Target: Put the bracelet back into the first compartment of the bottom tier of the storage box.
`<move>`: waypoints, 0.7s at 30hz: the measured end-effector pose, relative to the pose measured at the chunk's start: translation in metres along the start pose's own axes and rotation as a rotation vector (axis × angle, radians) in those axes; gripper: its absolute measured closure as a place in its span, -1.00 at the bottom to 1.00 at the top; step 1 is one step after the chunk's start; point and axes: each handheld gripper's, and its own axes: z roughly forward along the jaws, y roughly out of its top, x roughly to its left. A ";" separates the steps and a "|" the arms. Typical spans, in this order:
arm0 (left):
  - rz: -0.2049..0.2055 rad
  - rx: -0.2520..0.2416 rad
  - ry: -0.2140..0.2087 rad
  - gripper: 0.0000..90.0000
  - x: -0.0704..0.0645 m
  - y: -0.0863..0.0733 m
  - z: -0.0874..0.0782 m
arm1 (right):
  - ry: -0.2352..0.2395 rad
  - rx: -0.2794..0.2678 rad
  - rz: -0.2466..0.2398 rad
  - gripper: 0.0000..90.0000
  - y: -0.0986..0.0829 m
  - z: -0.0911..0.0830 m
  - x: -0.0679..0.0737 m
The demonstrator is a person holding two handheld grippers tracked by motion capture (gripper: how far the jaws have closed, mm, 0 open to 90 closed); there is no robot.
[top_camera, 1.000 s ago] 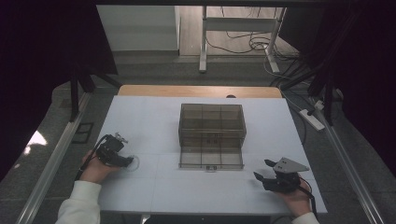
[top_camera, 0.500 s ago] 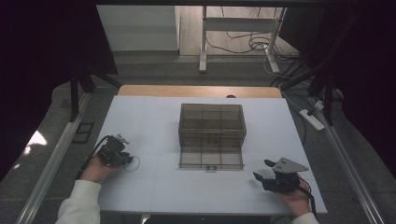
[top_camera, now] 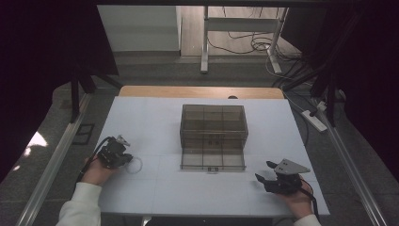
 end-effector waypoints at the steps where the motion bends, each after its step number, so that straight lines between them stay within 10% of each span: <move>1: -0.016 -0.030 -0.010 0.92 0.002 -0.001 -0.004 | 0.000 -0.003 0.002 -0.27 0.000 0.000 0.000; 21: -0.109 -0.253 -0.058 0.92 0.017 -0.013 -0.040 | -0.004 -0.010 0.004 -0.29 0.000 0.000 -0.001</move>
